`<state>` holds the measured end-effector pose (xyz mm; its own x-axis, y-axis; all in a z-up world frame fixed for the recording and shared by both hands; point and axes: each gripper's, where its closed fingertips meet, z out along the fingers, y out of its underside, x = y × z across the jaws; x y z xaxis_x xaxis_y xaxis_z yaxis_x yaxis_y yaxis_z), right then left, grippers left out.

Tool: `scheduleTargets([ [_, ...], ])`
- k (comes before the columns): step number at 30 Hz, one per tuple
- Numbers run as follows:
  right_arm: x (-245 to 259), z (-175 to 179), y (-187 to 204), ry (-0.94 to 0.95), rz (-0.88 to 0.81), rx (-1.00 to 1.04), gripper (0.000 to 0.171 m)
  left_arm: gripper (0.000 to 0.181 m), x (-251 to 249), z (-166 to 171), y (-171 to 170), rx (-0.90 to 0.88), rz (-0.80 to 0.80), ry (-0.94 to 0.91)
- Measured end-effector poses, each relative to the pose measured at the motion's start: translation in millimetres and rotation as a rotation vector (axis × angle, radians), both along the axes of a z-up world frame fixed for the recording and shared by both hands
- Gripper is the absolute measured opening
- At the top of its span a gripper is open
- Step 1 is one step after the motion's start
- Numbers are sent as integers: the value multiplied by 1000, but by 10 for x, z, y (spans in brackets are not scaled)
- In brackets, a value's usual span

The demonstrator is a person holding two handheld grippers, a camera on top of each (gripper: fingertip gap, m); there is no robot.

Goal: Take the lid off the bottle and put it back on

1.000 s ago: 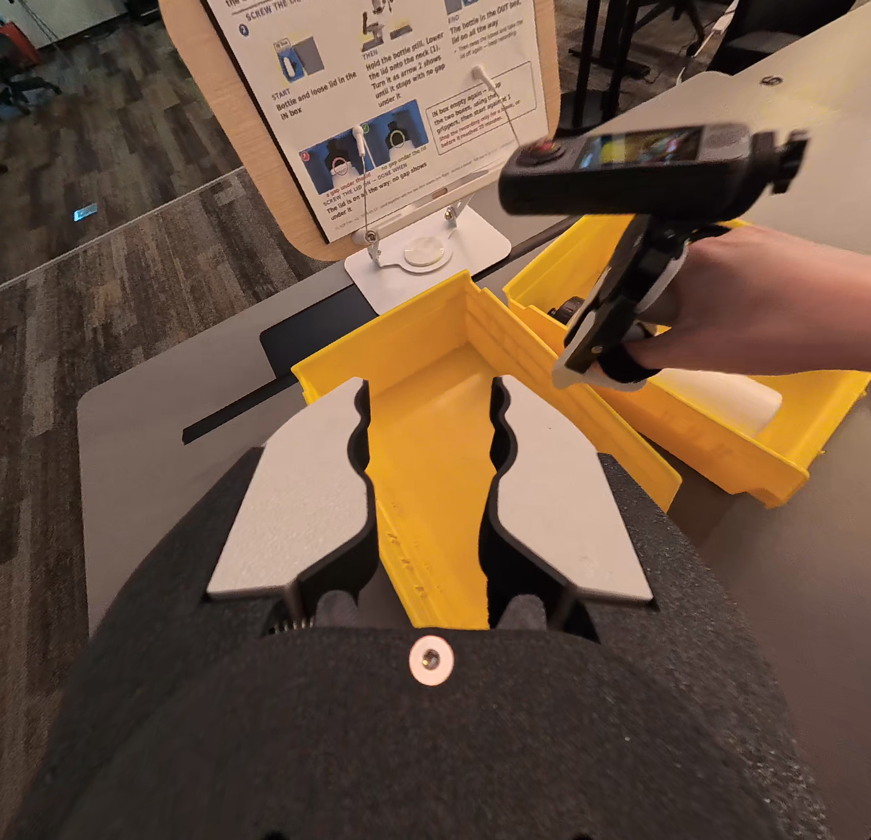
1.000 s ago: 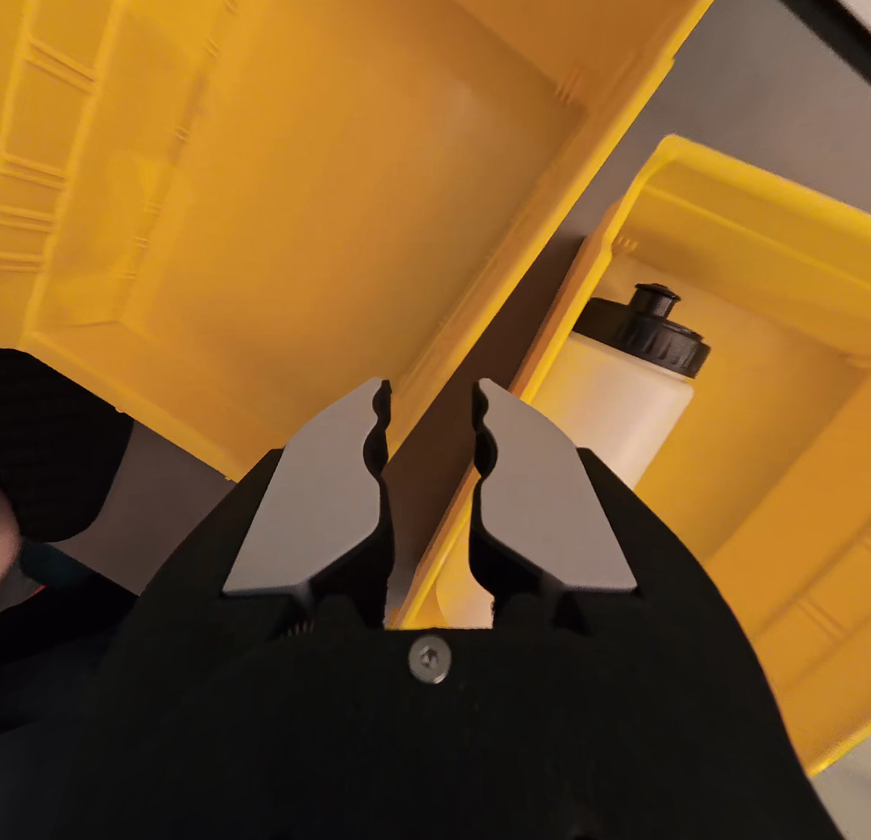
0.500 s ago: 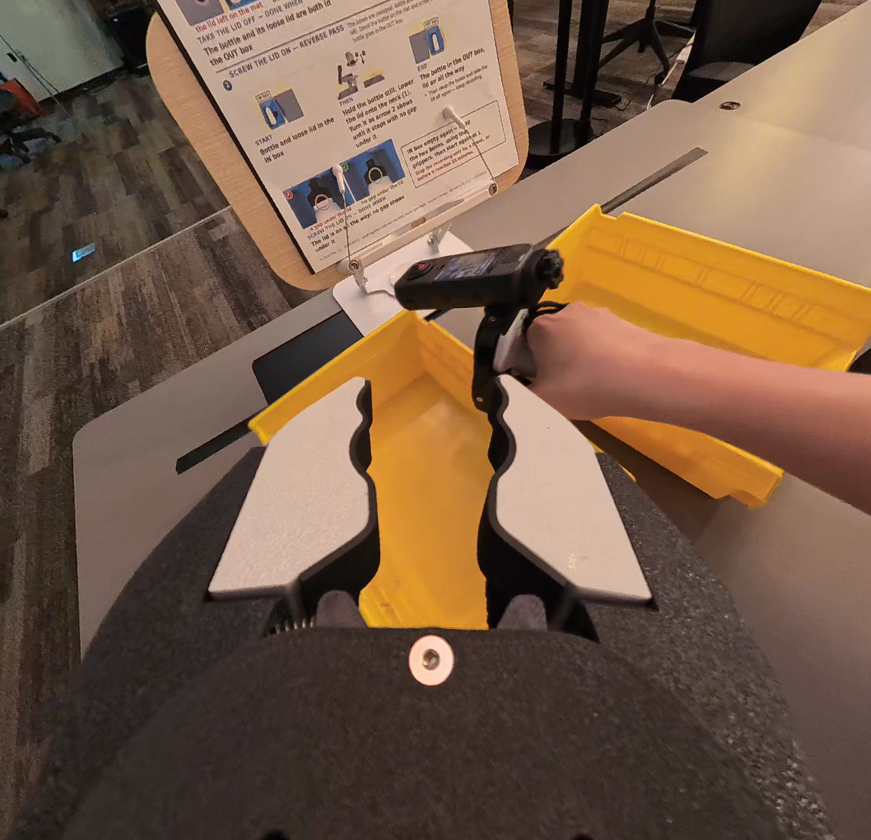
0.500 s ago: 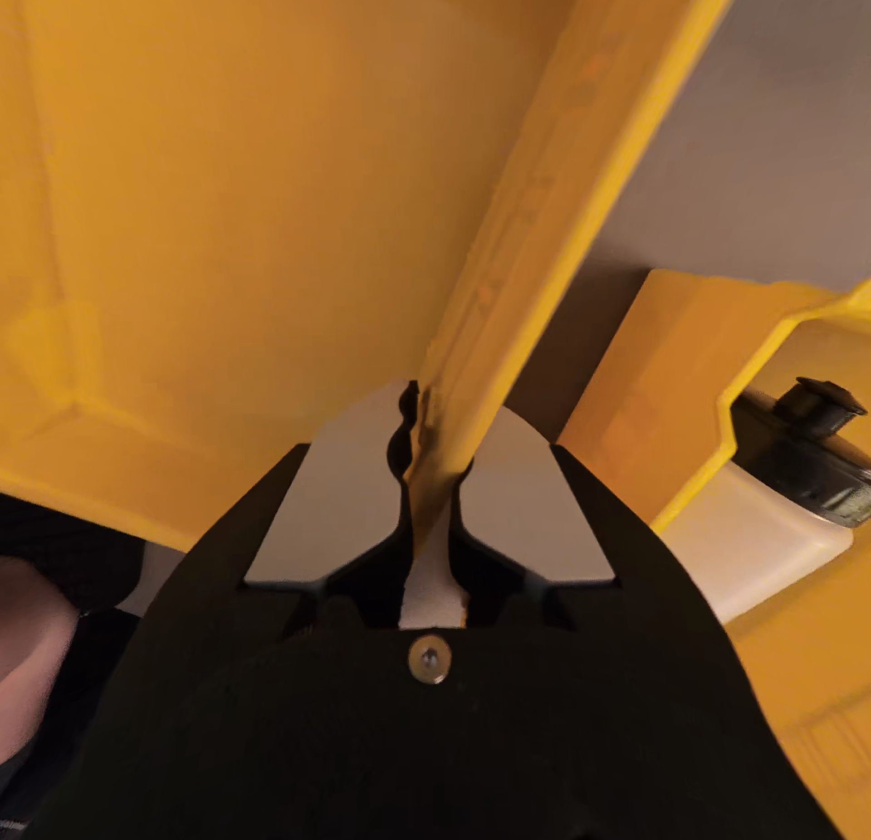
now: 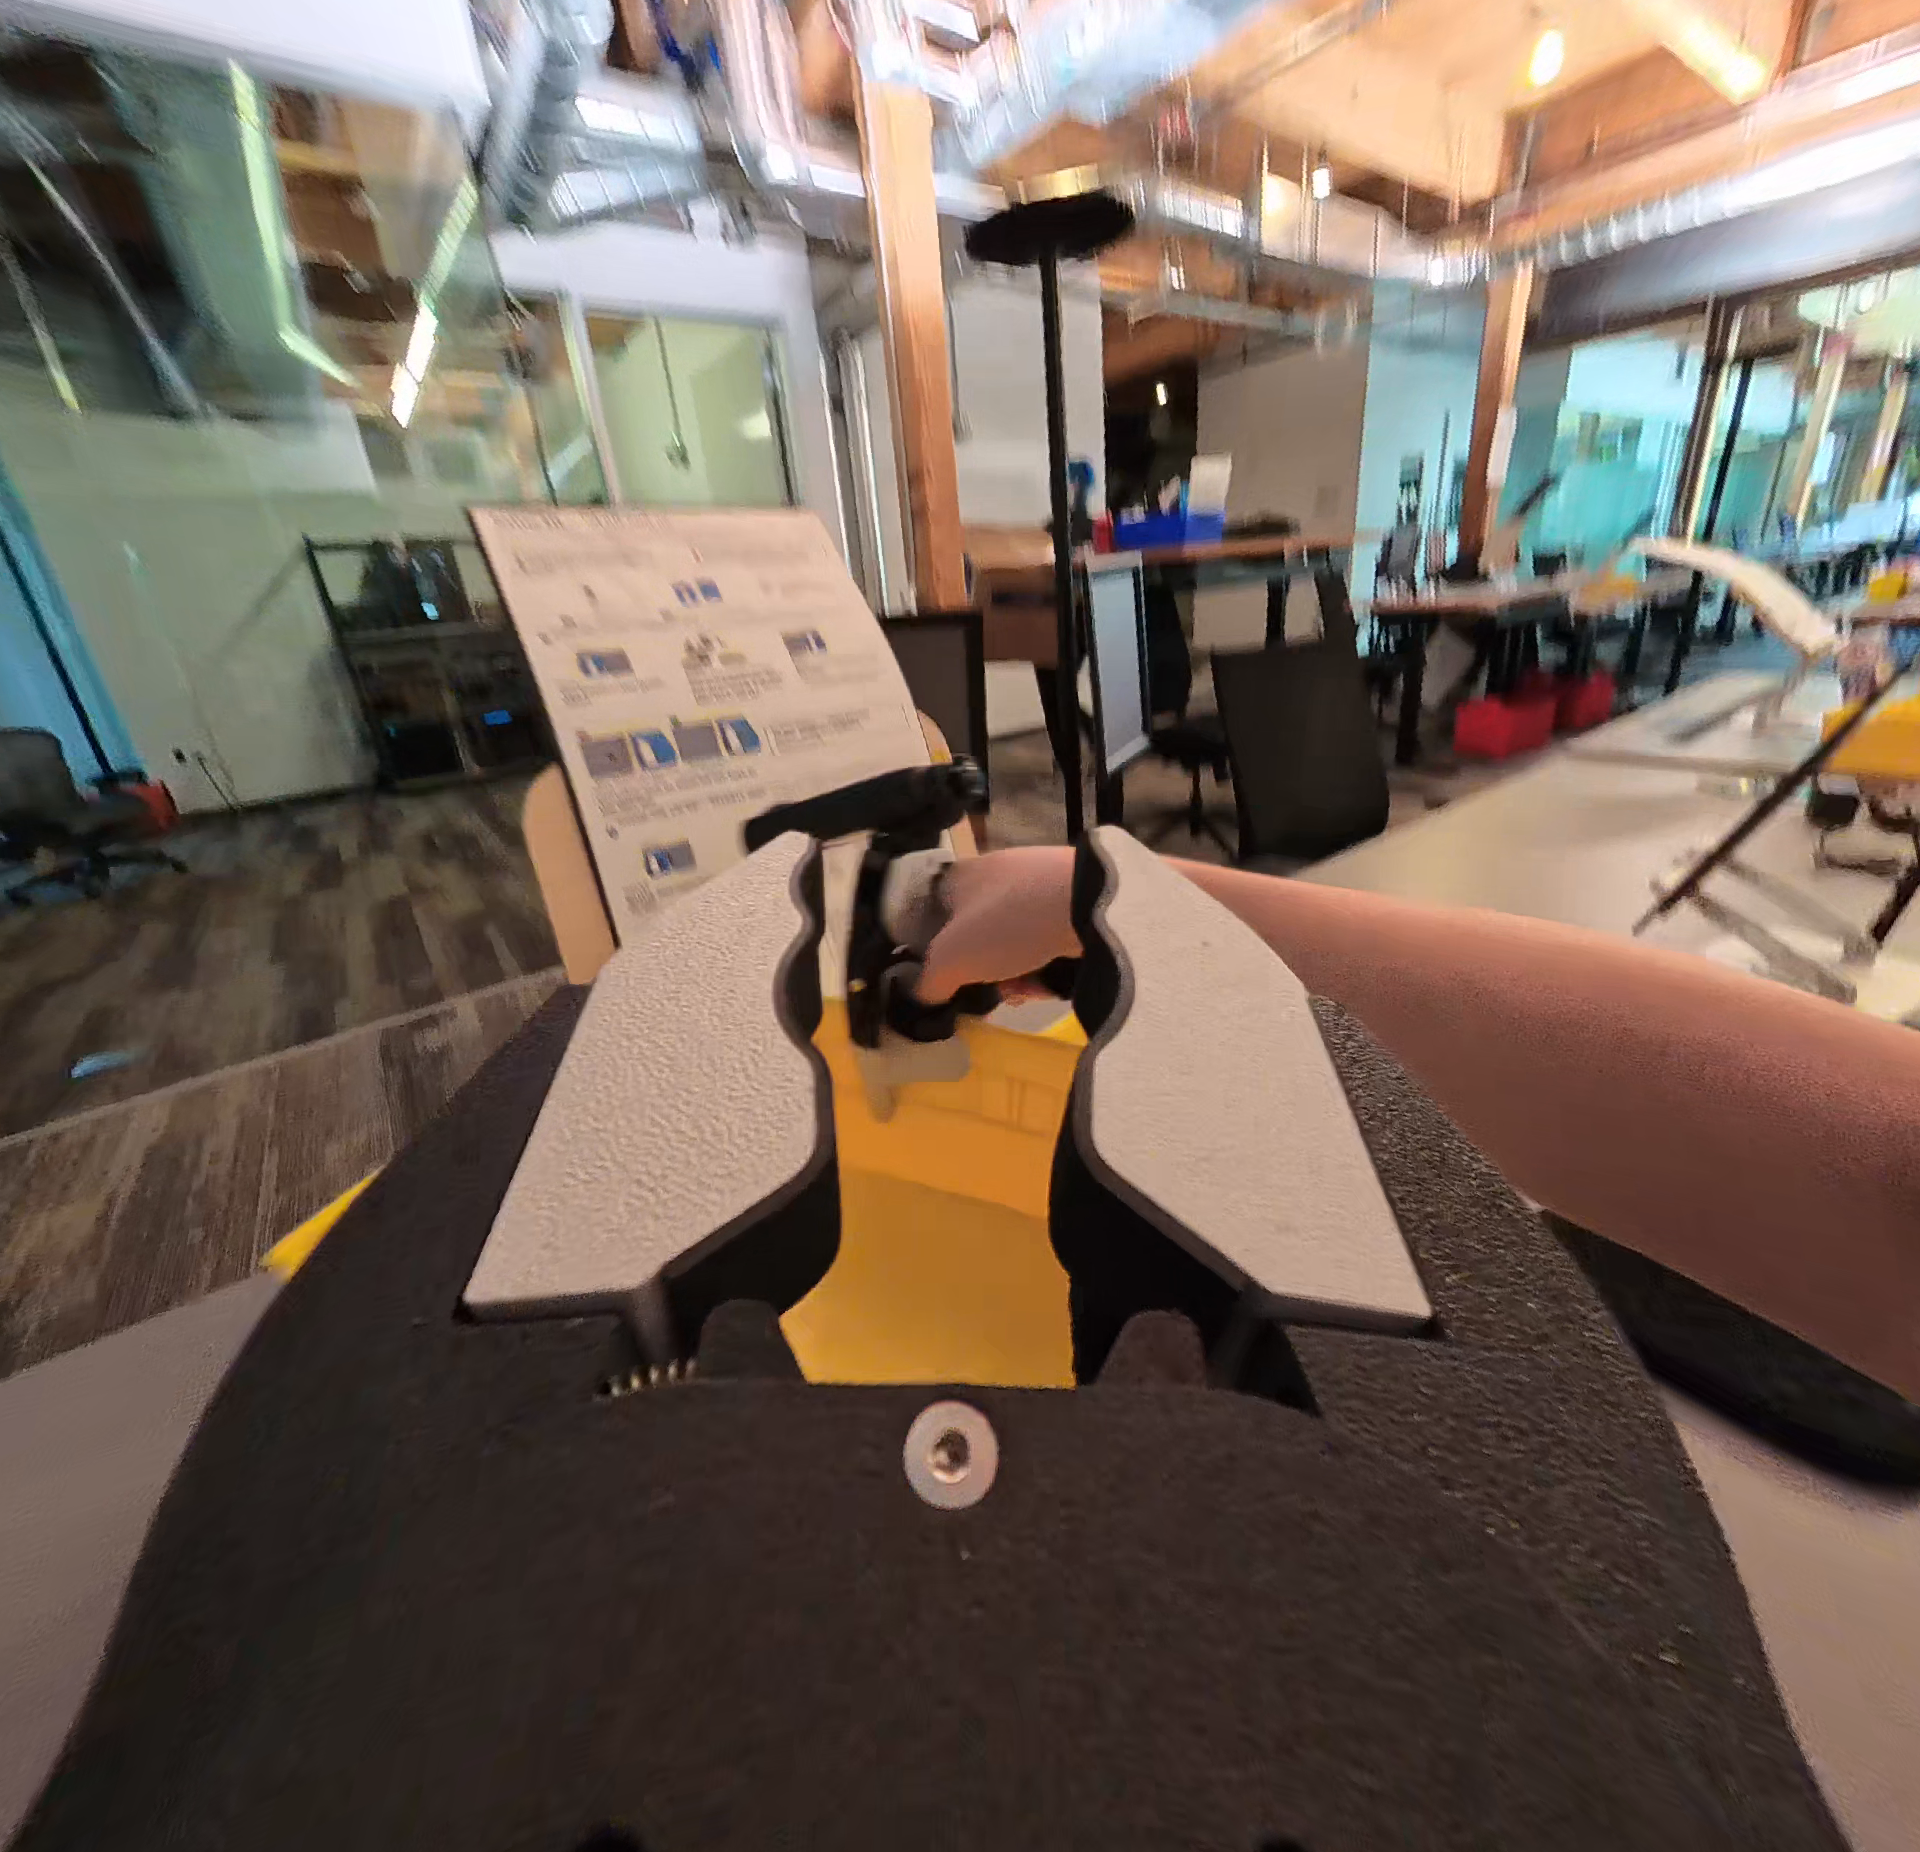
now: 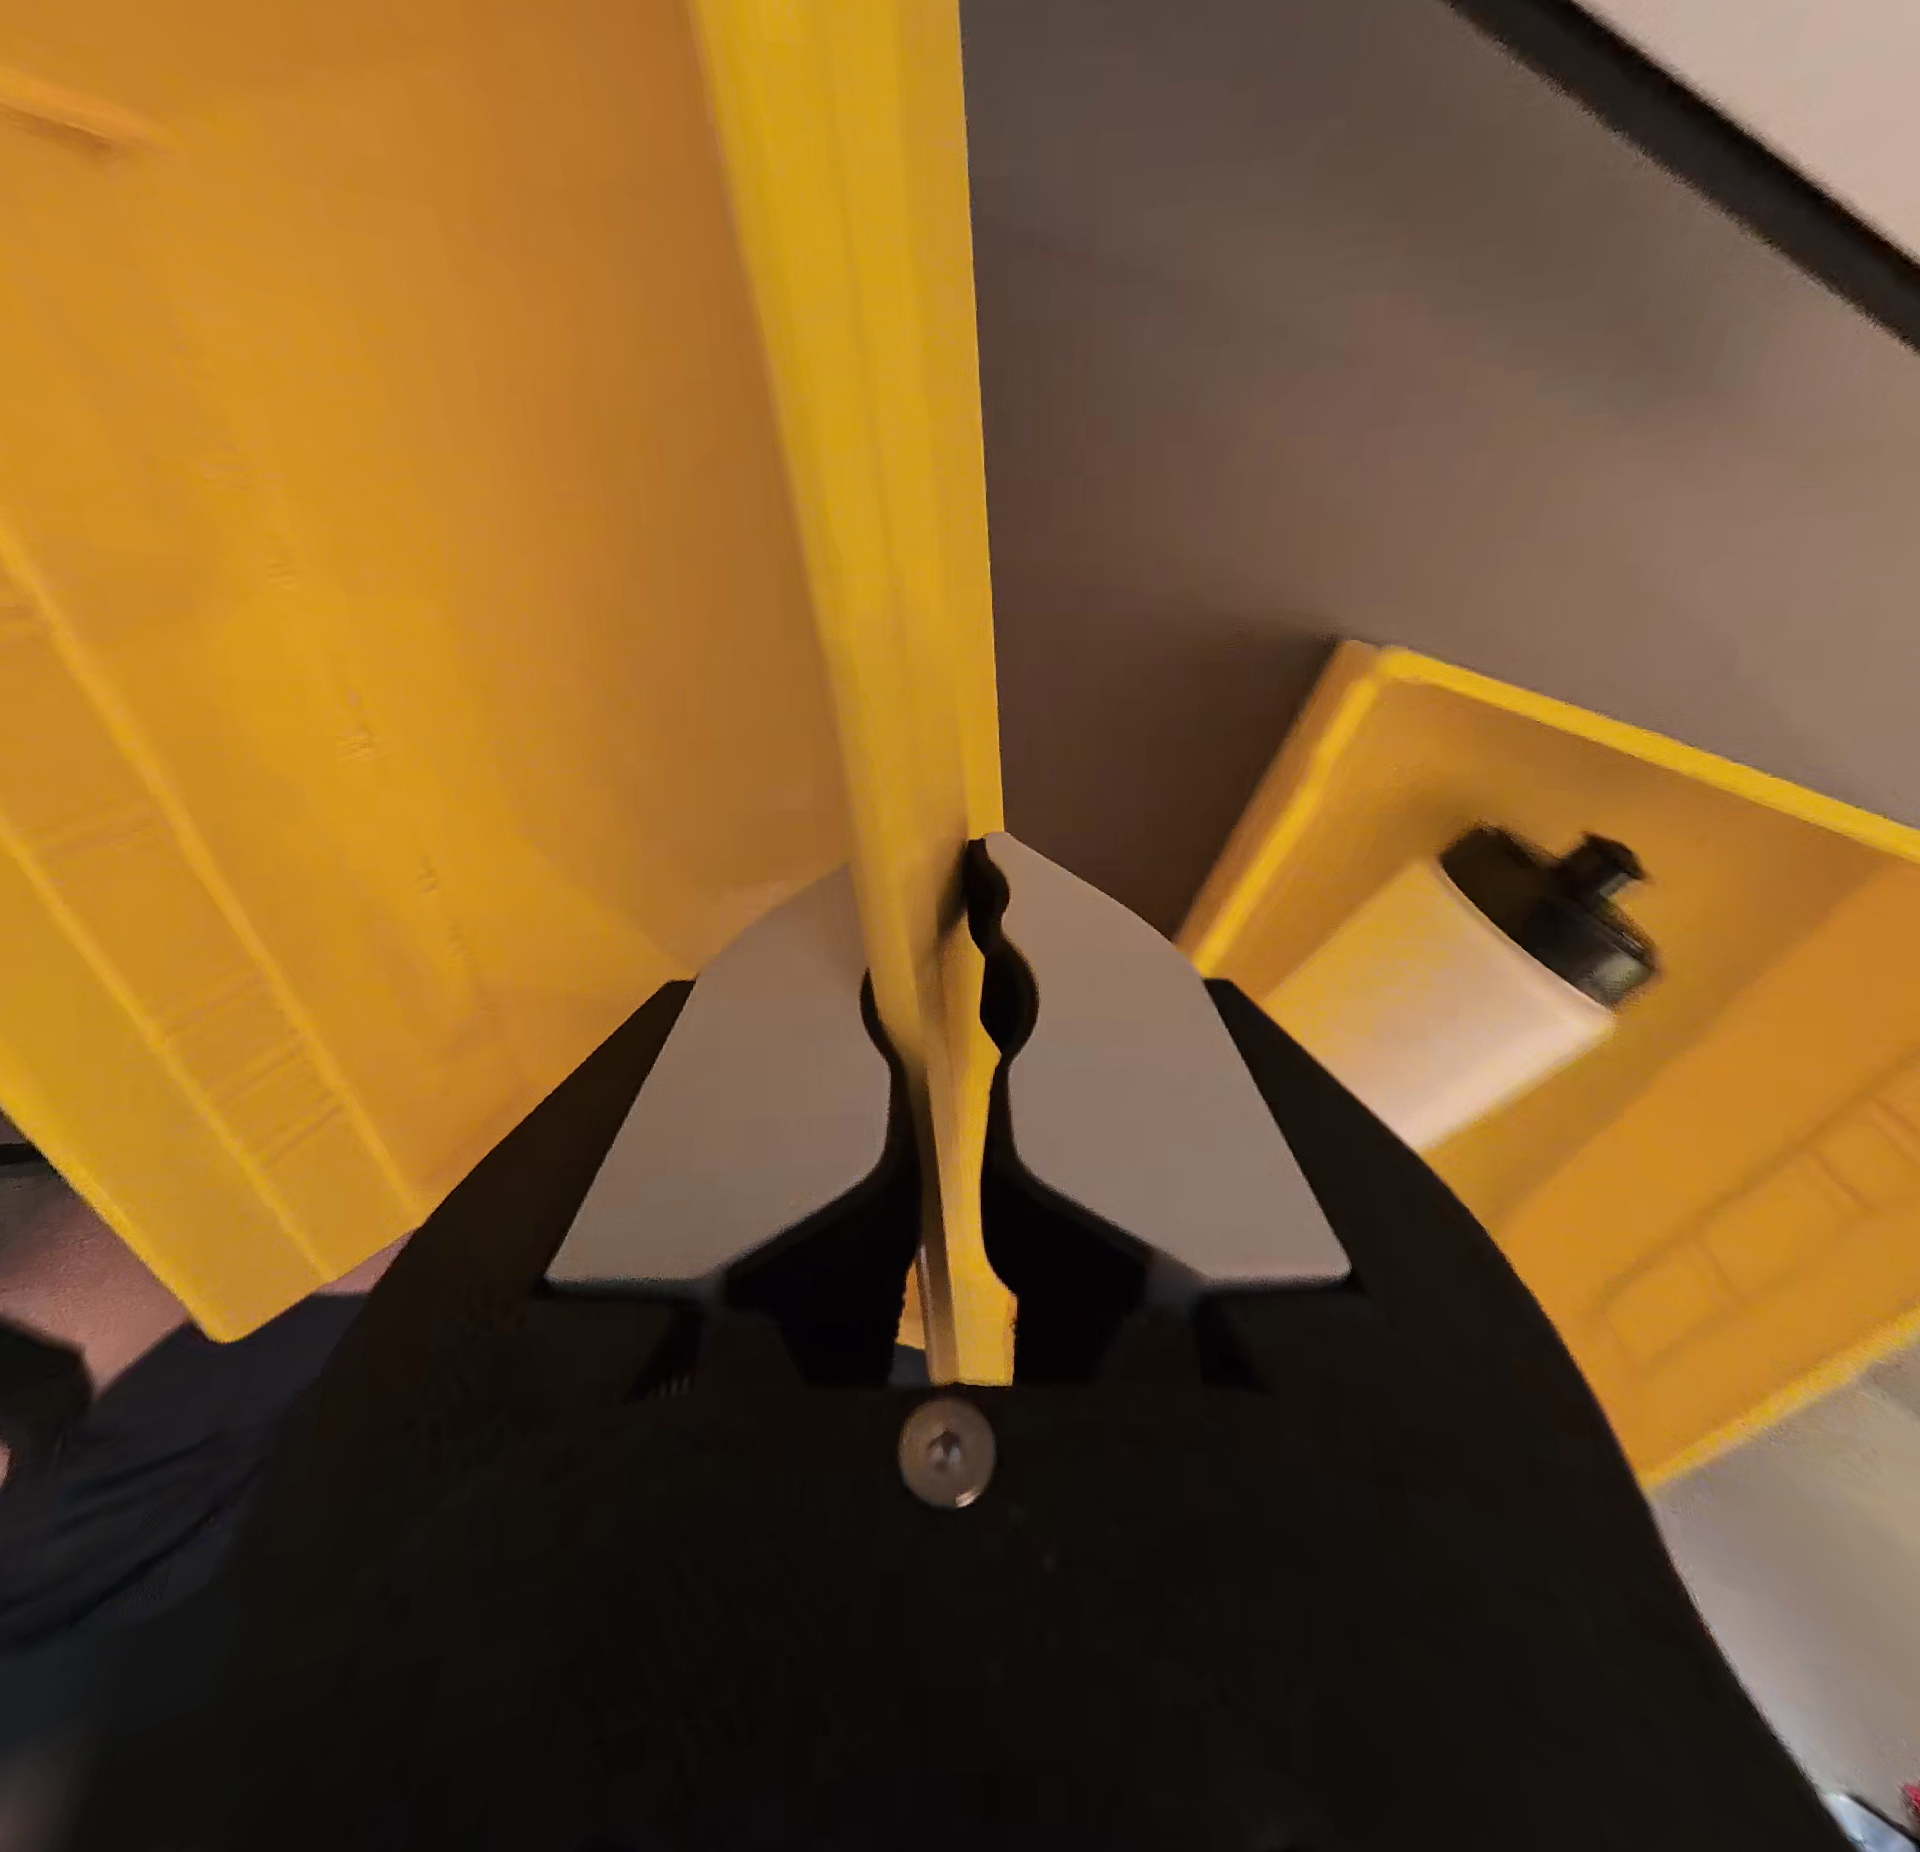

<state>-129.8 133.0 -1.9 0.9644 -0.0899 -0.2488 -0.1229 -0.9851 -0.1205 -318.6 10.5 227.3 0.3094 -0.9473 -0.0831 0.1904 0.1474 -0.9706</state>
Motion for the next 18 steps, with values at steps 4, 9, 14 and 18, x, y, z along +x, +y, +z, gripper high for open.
scheduleTargets([
  [4,644,577,-417,26,-81,54,7,54,-312,176,-36,16,15,-113],
  [9,1807,905,-1343,32,-294,117,7,63,142,-176,-1,-104,-149,84],
  [14,2907,739,-2534,-4,-543,84,7,70,1240,-1183,44,-331,-353,464],
  [18,3497,381,-3321,-29,-655,13,7,60,2003,-2104,475,-373,-170,598],
])
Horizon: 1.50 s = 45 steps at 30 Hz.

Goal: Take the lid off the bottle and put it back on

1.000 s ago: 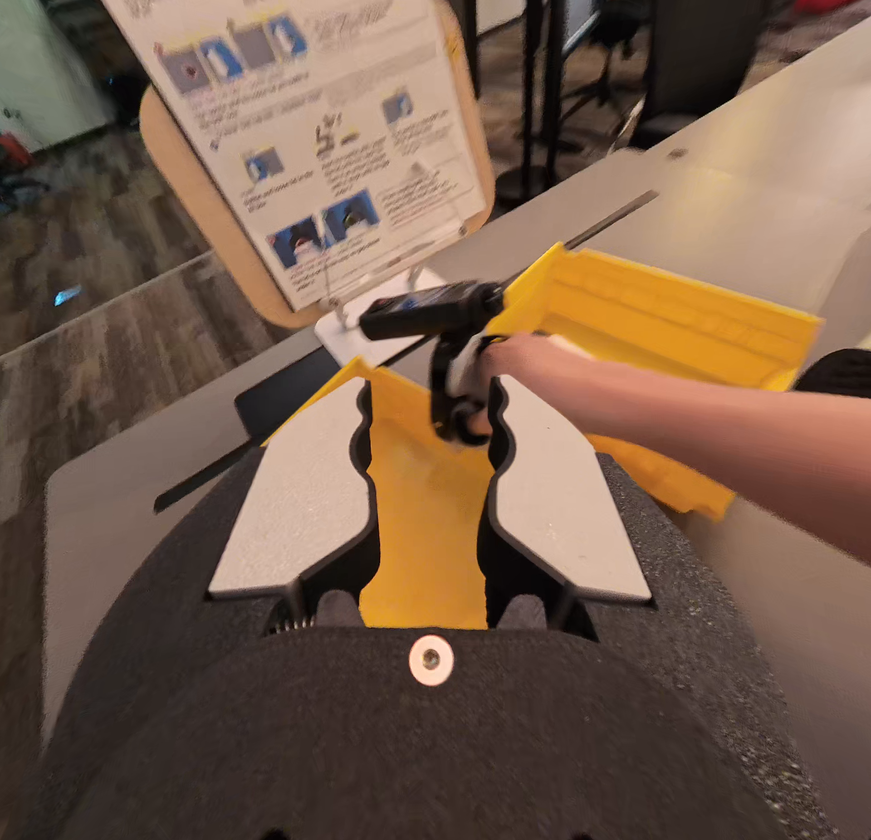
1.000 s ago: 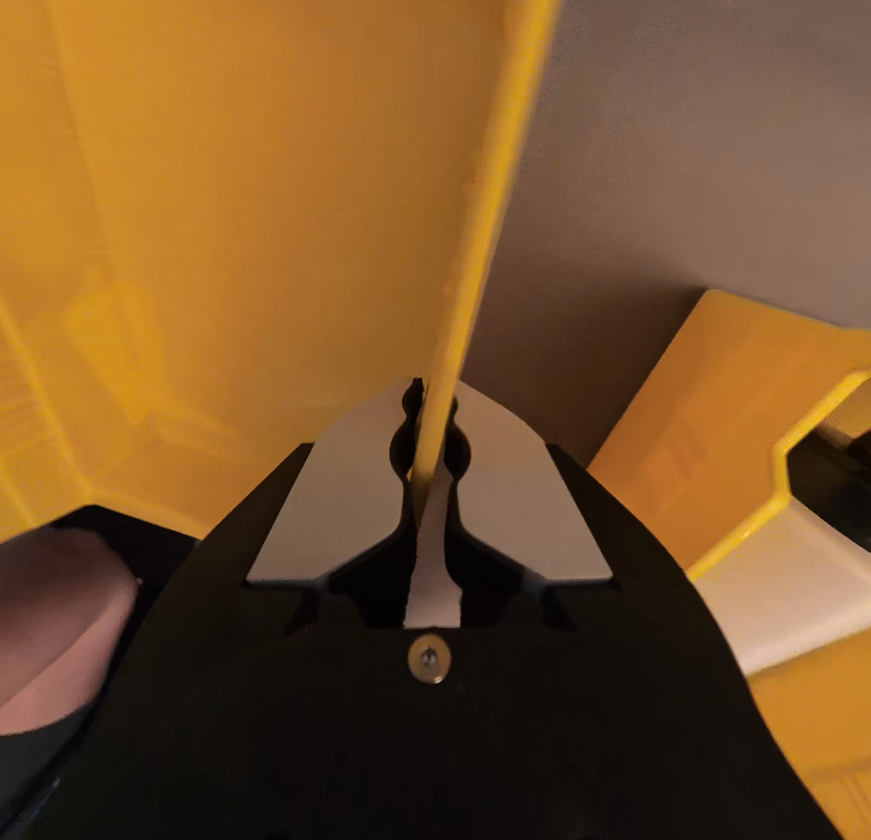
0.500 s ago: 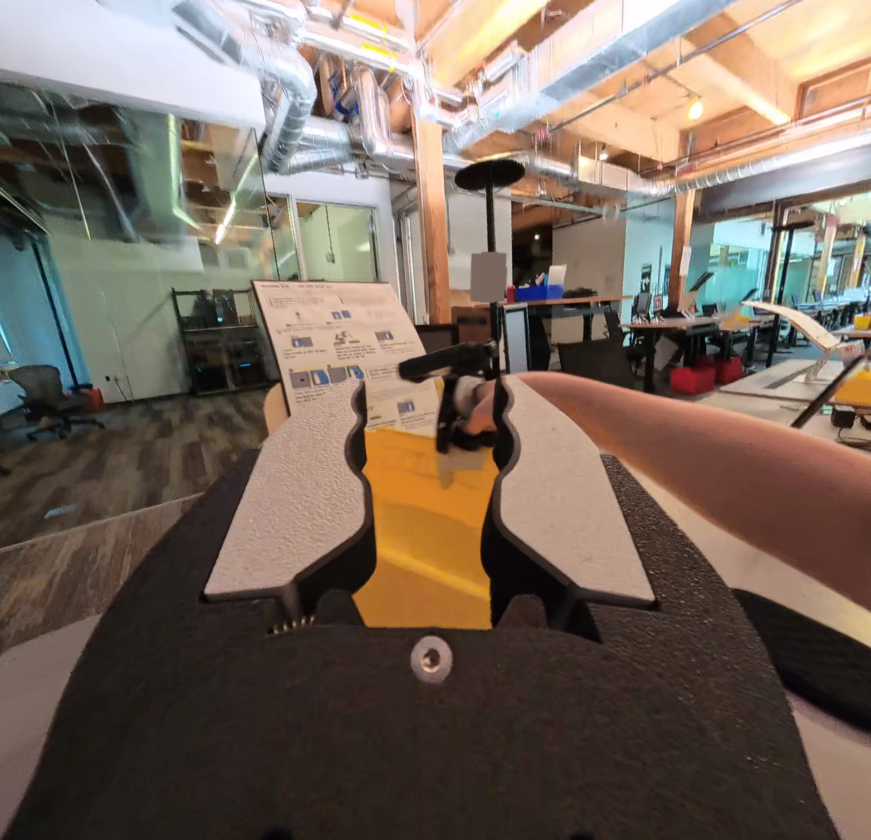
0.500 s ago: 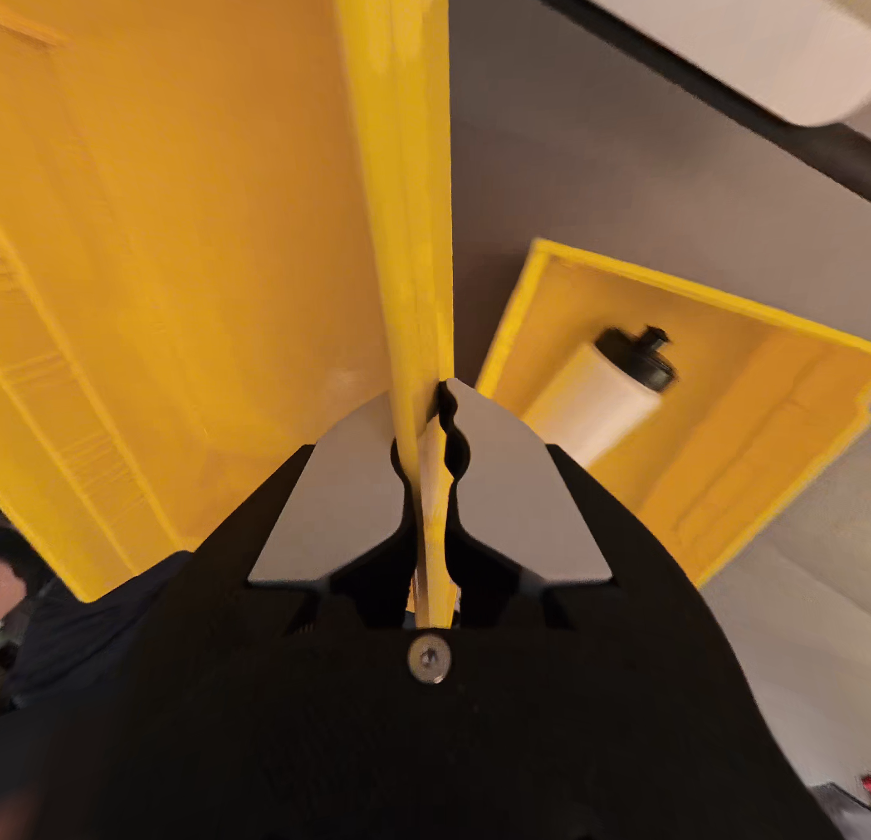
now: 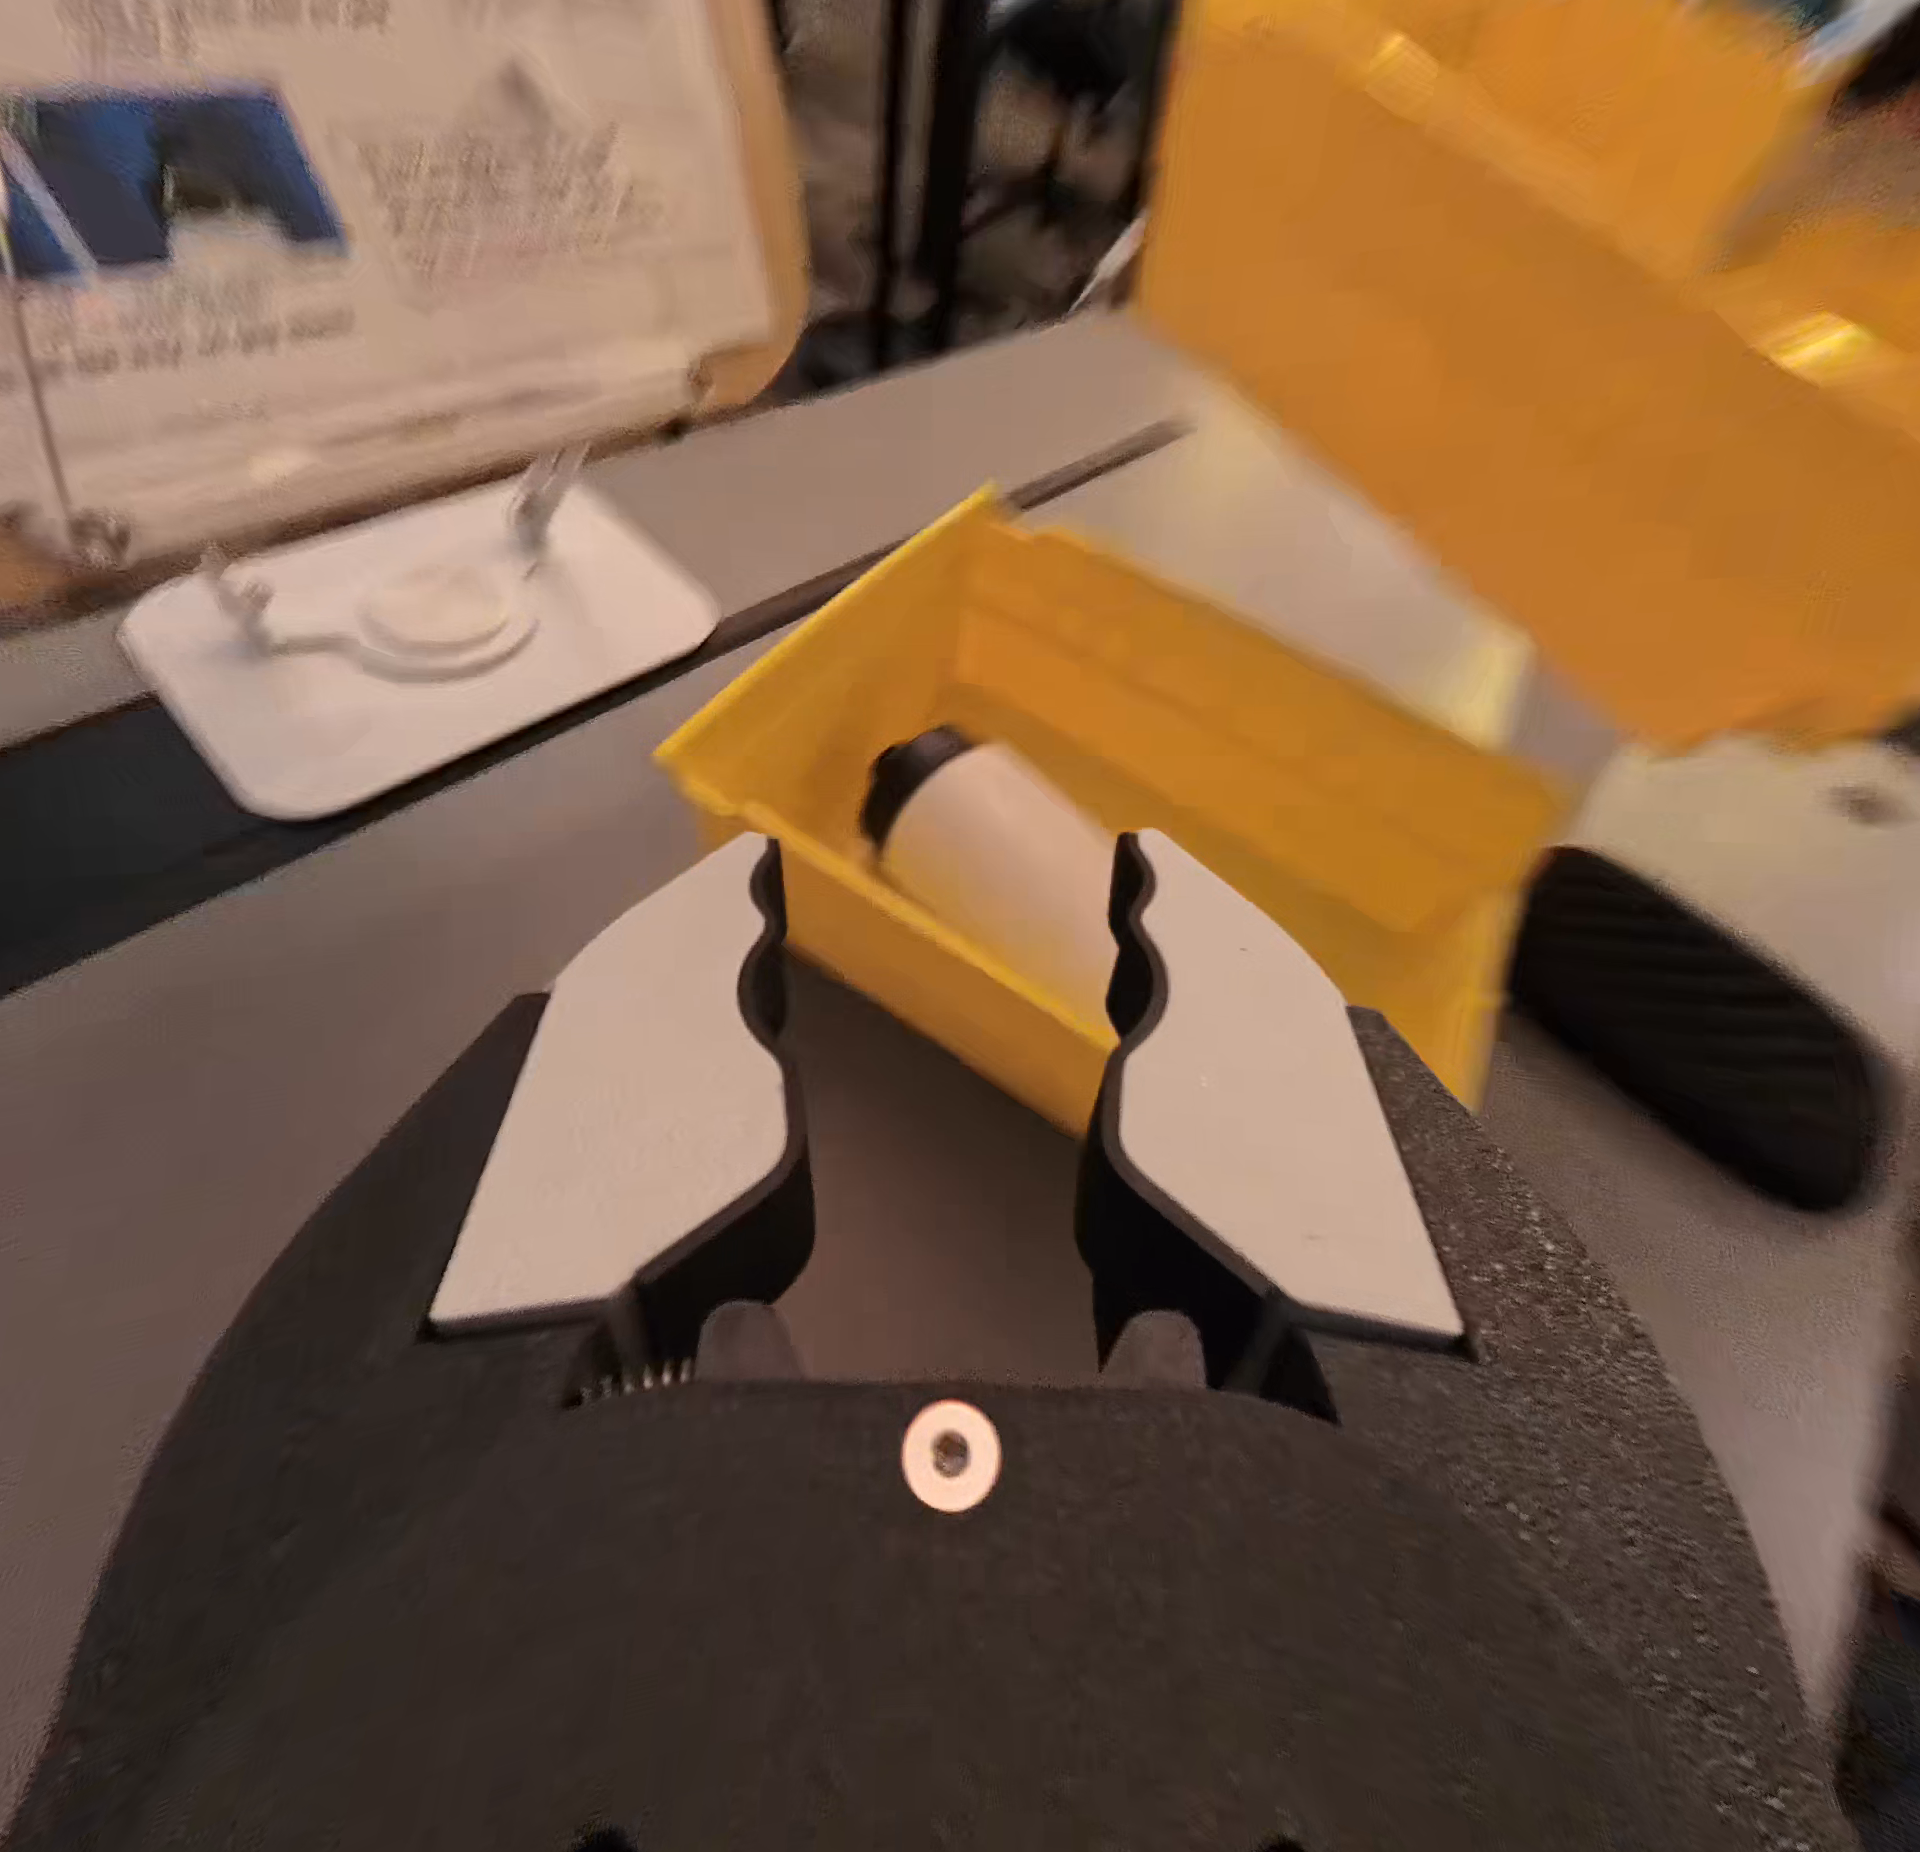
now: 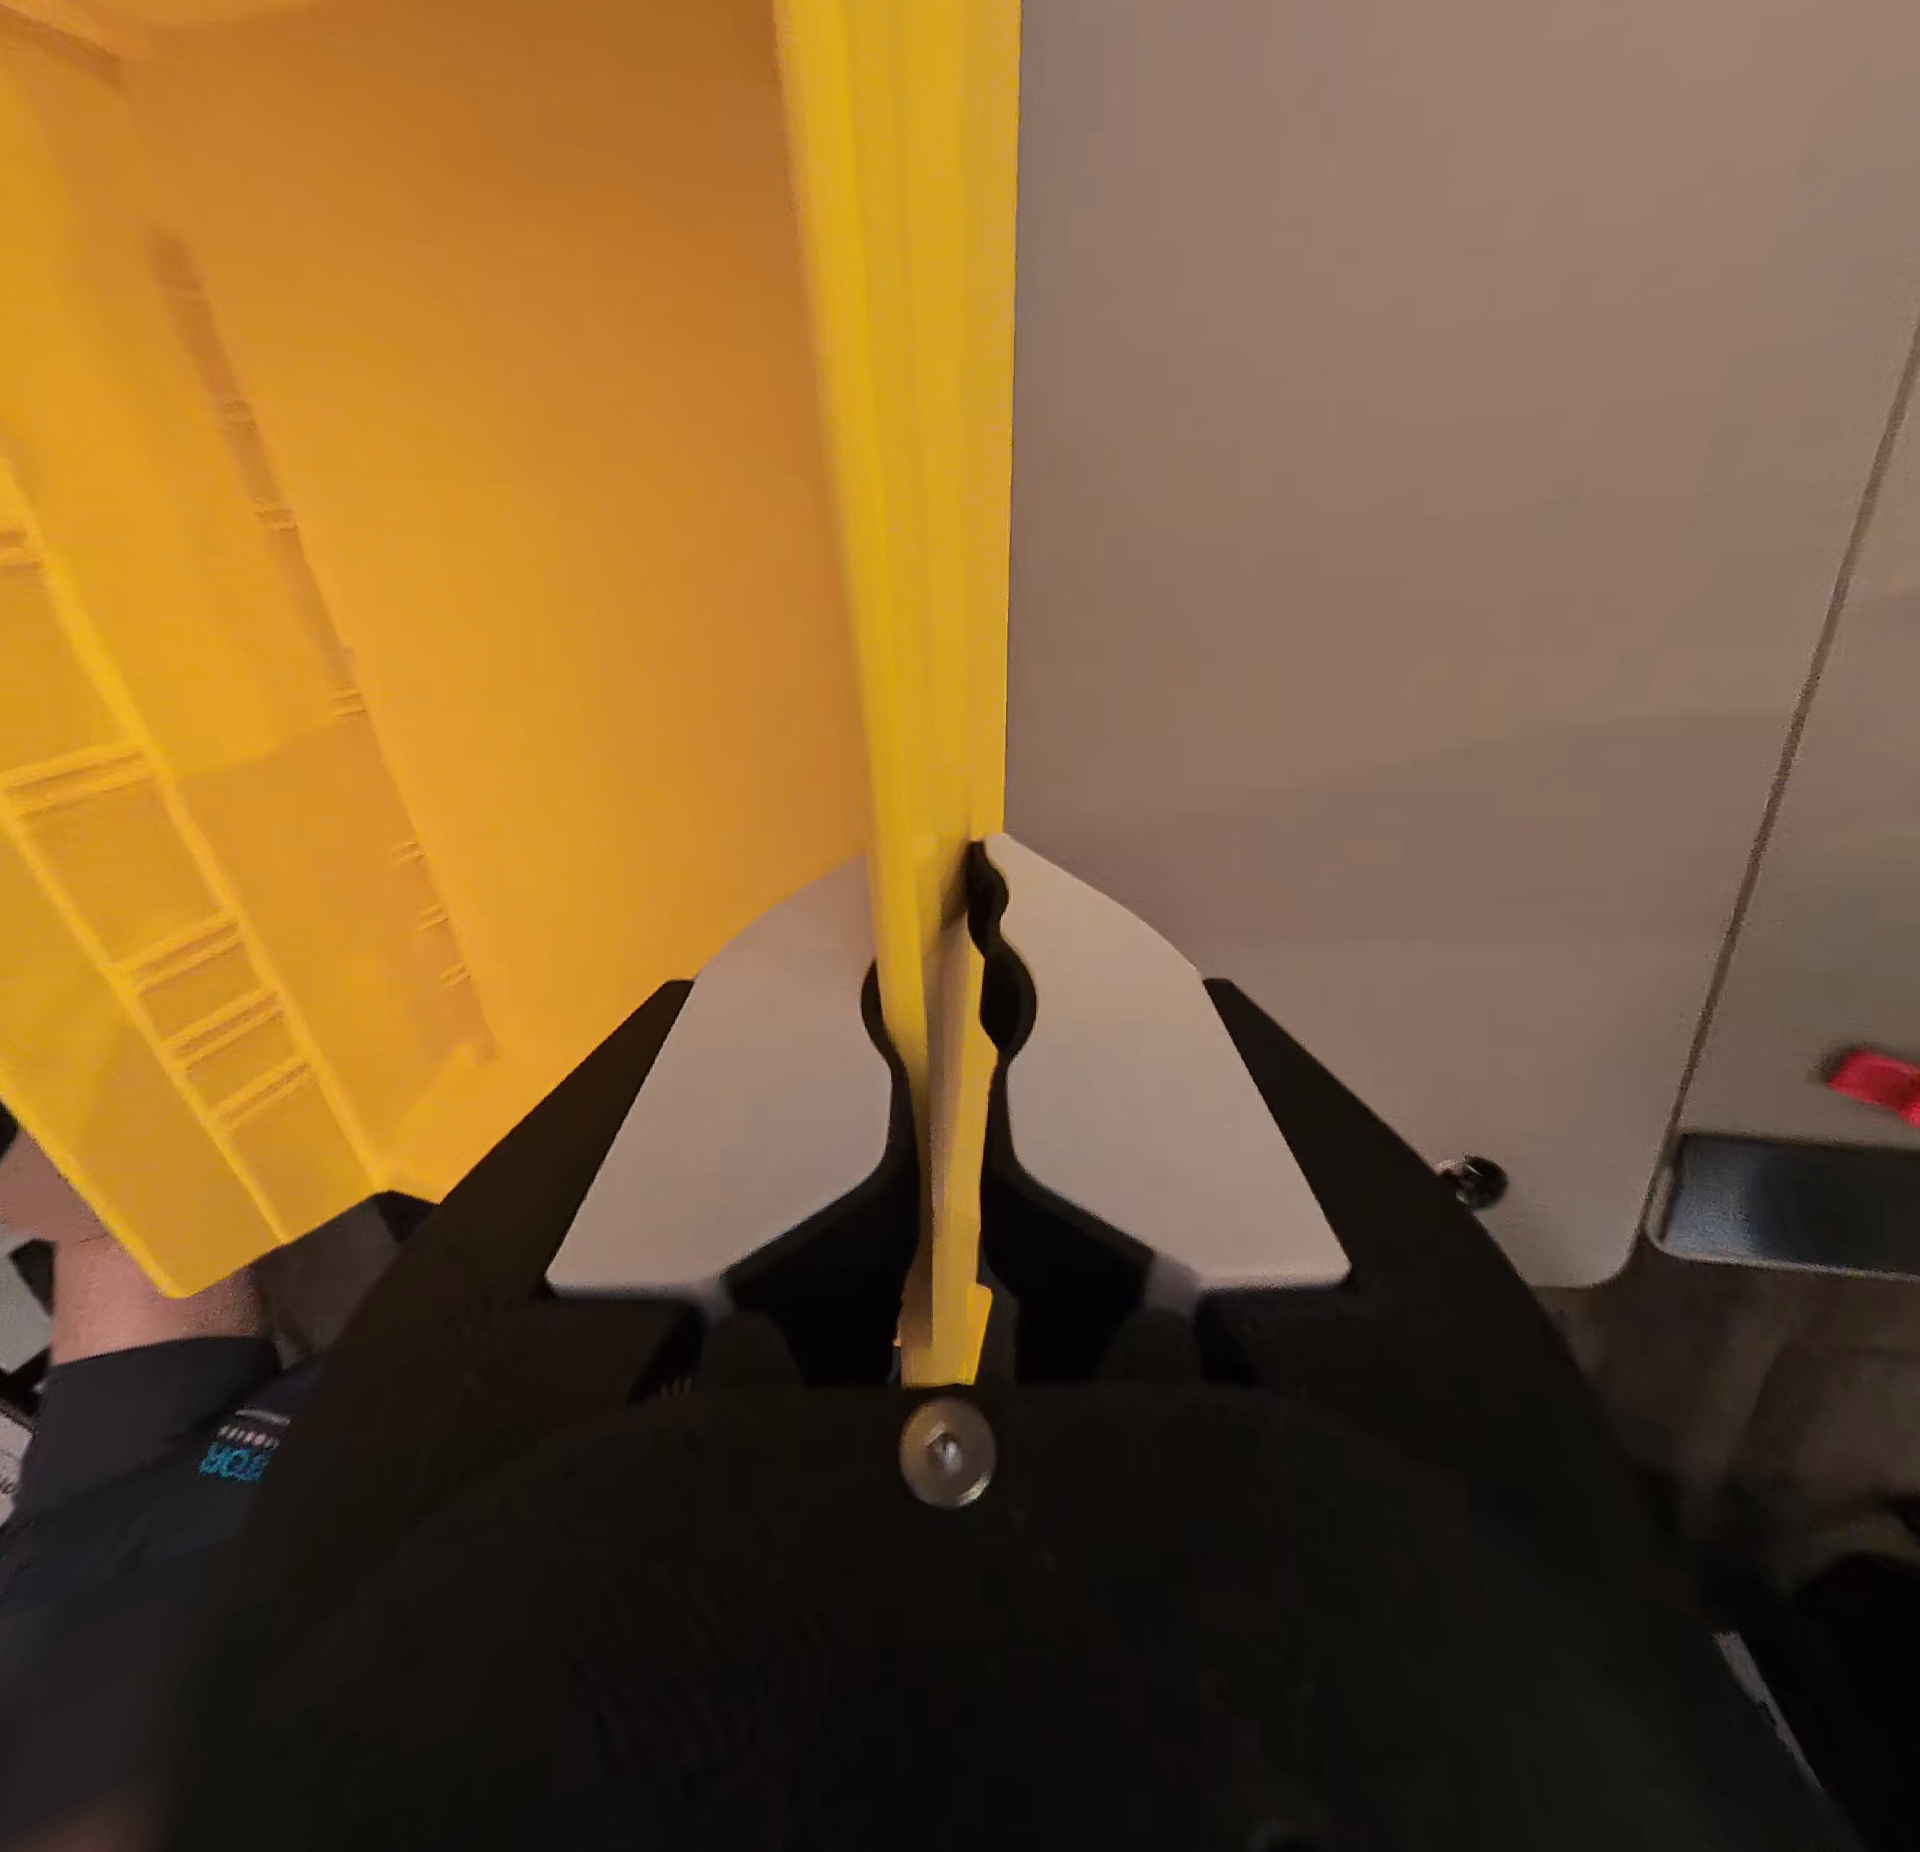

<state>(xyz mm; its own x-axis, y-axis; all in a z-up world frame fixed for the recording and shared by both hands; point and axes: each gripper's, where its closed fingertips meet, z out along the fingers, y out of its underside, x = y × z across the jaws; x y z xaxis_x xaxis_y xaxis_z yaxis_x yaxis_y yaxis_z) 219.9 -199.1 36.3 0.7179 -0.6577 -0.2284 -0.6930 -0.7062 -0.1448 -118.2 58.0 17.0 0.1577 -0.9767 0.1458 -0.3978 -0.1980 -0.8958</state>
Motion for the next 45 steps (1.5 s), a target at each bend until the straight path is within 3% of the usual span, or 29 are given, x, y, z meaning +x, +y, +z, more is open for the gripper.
scheduleTargets([
  [3,297,-320,-371,34,-24,-27,7,64,178,-553,210,-88,54,171],
  [6,564,-627,-571,58,-43,-30,7,72,346,-821,193,-326,2,305],
  [8,694,-816,-629,65,-35,-34,7,72,419,-969,213,-382,-5,442],
  [15,799,-1292,-555,87,58,-64,8,70,482,-1285,119,-479,5,814],
  [18,753,-1393,-461,104,86,-60,8,62,429,-1329,32,-566,-12,920],
  [21,681,-1465,-381,133,105,-54,8,40,439,-1309,-45,-644,-37,951],
  [26,523,-1540,-254,152,136,-40,9,15,428,-1204,134,-542,-17,927],
  [32,251,-1606,30,196,160,-6,9,12,62,-1193,561,-513,75,935],
  [37,54,-1675,330,195,188,-4,9,9,-427,-1180,1129,-420,199,981],
  [45,-2,-1732,589,99,141,0,8,11,-1063,-1154,1867,-273,347,1011],
])
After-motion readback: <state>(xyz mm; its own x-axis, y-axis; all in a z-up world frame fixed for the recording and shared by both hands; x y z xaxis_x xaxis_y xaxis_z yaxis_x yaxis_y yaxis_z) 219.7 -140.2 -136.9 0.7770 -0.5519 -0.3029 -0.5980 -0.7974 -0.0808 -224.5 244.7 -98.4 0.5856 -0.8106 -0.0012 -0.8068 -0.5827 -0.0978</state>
